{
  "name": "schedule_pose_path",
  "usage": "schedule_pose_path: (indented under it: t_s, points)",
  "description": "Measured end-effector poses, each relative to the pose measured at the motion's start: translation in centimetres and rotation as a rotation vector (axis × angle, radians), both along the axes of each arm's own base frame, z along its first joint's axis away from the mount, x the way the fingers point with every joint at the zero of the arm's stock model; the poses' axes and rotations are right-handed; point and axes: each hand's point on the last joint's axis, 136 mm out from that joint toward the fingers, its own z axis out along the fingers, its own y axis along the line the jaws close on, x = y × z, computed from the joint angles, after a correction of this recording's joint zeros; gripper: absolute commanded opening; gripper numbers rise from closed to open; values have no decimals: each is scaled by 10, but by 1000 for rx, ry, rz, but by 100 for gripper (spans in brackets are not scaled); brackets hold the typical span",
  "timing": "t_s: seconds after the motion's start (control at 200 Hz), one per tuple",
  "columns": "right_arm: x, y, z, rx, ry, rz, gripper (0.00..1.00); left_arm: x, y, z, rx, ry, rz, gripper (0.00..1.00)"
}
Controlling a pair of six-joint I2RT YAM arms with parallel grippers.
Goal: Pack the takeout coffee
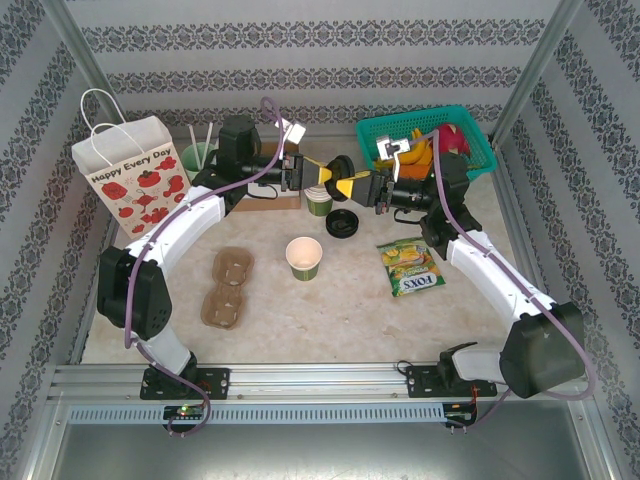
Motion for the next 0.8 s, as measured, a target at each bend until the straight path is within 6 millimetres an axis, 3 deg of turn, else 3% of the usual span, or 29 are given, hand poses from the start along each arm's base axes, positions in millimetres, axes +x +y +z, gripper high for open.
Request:
schedule_pose_path:
  t_s: [0.345, 0.61, 0.799]
  points:
    - [-2, 1, 2, 1, -7, 12, 0, -4, 1, 1, -3, -36, -29, 0]
    - [-1, 1, 1, -5, -11, 11, 0, -2, 2, -1, 6, -56, -18, 0]
    - [3, 0, 0, -7, -16, -13, 5, 4, 3, 0, 21, -73, 28, 0]
